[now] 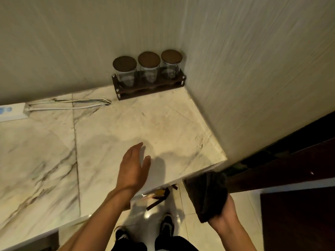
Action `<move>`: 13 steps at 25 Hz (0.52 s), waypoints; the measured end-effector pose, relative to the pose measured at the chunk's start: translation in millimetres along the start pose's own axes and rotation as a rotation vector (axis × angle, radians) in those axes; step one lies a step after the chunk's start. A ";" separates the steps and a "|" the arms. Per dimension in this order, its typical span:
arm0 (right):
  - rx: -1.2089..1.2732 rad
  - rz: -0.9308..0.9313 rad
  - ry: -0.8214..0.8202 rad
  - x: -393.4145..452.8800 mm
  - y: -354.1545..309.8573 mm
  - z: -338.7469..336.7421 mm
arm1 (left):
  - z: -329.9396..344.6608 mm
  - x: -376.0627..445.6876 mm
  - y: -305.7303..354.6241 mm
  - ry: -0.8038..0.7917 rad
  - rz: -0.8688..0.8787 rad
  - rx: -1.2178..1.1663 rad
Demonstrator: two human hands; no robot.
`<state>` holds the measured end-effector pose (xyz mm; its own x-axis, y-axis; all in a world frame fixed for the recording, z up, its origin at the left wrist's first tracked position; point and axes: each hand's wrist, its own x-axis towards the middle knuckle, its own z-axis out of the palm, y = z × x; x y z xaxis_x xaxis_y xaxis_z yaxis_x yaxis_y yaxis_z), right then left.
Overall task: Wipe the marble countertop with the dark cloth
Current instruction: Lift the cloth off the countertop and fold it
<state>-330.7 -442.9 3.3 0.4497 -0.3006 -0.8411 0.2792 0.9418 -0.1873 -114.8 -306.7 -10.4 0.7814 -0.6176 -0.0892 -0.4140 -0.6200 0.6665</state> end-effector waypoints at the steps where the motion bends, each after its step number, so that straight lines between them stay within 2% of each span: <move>1: 0.006 0.096 -0.045 -10.9 1.8 1.4 | 0.2 -7.7 8.1 -0.048 -0.049 -0.117; 2: -0.027 0.144 -0.076 -20.3 4.2 3.2 | -0.5 -15.0 15.2 -0.110 -0.104 -0.228; 5: -0.243 0.085 -0.106 -34.4 10.3 13.4 | -9.0 -30.8 30.2 -0.342 -0.283 -0.475; 7: -0.352 0.174 -0.189 -44.4 15.5 28.2 | -22.4 -37.2 34.4 -0.507 -0.436 -0.726; 9: -0.479 0.276 -0.212 -51.8 20.4 45.0 | -37.9 -40.3 36.3 -0.631 -0.449 -0.835; 11: -0.585 0.331 -0.229 -50.3 27.1 60.7 | -53.3 -42.6 35.4 -0.677 -0.447 -0.843; 13: -0.671 0.351 -0.246 -42.7 35.8 74.1 | -68.8 -45.3 30.2 -0.641 -0.469 -0.875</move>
<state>-277.1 -407.6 70.1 0.6128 0.0800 -0.7862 -0.4495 0.8536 -0.2634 -130.7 -264.2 64.7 0.2919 -0.7026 -0.6490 0.5063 -0.4622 0.7281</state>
